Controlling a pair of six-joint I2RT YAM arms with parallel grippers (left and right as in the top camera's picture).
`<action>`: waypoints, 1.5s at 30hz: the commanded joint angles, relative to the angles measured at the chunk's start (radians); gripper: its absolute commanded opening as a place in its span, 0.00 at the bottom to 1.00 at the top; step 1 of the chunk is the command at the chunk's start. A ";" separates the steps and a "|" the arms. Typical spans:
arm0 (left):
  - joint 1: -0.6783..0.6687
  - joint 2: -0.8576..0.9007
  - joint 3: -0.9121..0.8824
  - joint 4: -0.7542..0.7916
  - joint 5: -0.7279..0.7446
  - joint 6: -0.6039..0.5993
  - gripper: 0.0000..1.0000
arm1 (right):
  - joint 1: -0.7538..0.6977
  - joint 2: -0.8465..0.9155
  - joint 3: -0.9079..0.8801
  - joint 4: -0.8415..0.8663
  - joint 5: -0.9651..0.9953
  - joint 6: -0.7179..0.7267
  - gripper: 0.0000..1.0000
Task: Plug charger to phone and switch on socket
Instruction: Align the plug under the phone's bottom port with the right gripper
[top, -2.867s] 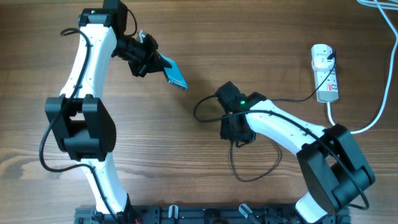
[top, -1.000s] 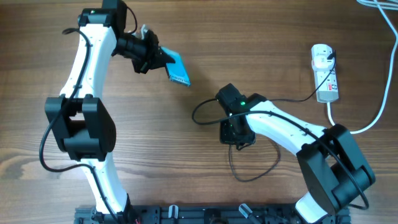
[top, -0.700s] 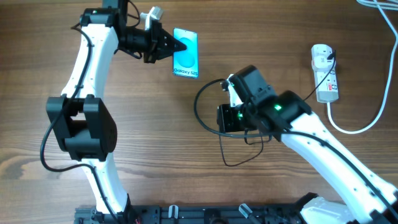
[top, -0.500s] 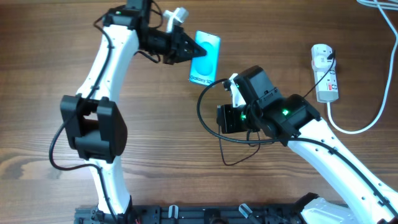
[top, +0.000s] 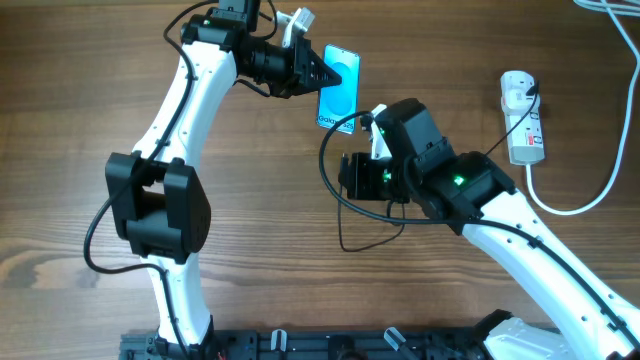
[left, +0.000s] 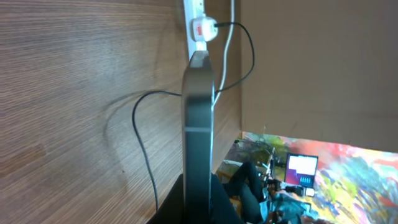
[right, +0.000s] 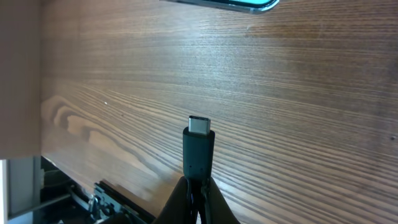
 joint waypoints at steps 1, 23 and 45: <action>-0.036 -0.097 0.007 0.012 -0.101 -0.020 0.04 | 0.002 -0.008 0.015 0.015 -0.016 0.022 0.04; -0.095 -0.175 0.007 -0.014 -0.183 0.011 0.04 | 0.002 -0.008 0.015 0.087 -0.008 0.030 0.04; -0.051 -0.175 0.007 -0.037 -0.127 0.034 0.04 | 0.002 -0.008 0.015 0.089 0.052 0.010 0.04</action>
